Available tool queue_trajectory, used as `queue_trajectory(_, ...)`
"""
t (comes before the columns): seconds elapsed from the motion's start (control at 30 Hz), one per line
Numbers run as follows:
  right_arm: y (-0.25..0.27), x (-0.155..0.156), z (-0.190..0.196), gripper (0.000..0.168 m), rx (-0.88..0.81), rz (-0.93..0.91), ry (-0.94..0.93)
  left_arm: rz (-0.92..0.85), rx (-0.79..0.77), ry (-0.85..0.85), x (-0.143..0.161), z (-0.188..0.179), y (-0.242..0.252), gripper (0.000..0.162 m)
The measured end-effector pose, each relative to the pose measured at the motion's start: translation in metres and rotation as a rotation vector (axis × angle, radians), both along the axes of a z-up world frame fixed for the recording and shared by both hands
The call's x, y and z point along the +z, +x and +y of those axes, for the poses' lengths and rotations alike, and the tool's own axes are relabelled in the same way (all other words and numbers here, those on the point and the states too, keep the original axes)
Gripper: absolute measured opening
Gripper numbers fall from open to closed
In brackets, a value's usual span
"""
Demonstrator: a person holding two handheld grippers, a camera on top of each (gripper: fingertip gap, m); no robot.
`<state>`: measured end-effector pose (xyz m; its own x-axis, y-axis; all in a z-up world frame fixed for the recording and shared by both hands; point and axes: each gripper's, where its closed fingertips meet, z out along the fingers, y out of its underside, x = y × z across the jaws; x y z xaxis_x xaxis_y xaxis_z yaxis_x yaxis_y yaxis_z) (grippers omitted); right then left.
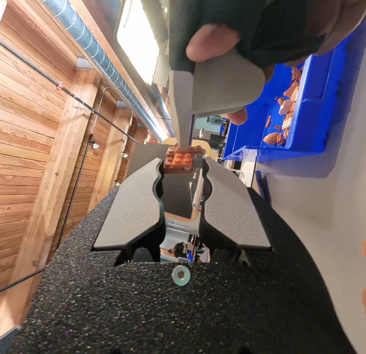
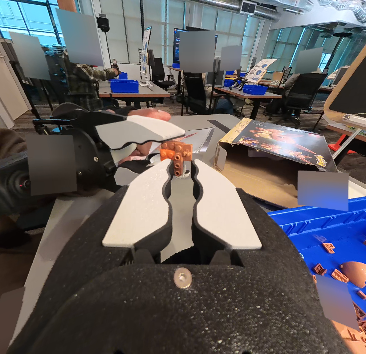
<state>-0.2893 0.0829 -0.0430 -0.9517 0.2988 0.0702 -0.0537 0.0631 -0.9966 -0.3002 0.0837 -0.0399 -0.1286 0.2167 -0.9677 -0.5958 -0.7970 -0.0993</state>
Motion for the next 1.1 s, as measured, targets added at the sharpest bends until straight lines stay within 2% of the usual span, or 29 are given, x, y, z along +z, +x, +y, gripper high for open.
queue_trajectory(0.43, 0.002, -0.007, -0.002, 0.015, -0.005, 0.034, 0.065, 0.075, 0.015, -0.083, -0.003, 0.001, 0.004, 0.037)
queue_trajectory(0.53, 0.006, -0.011, -0.001, 0.006, 0.007, 0.095, 0.127, 0.114, -0.004, -0.155, -0.008, 0.005, 0.009, 0.037)
queue_trajectory(0.6, 0.008, -0.009, 0.000, 0.006, 0.017, 0.114, 0.122, 0.086, -0.038, -0.125, -0.007, 0.006, 0.011, 0.036)
queue_trajectory(0.87, 0.015, 0.001, 0.000, 0.005, 0.119, -0.004, -0.001, -0.084, -0.184, 0.040, 0.000, 0.005, 0.016, 0.037)
queue_trajectory(1.1, 0.016, 0.002, 0.001, 0.005, 0.110, 0.027, 0.009, -0.132, -0.204, 0.077, 0.001, 0.005, 0.016, 0.037)
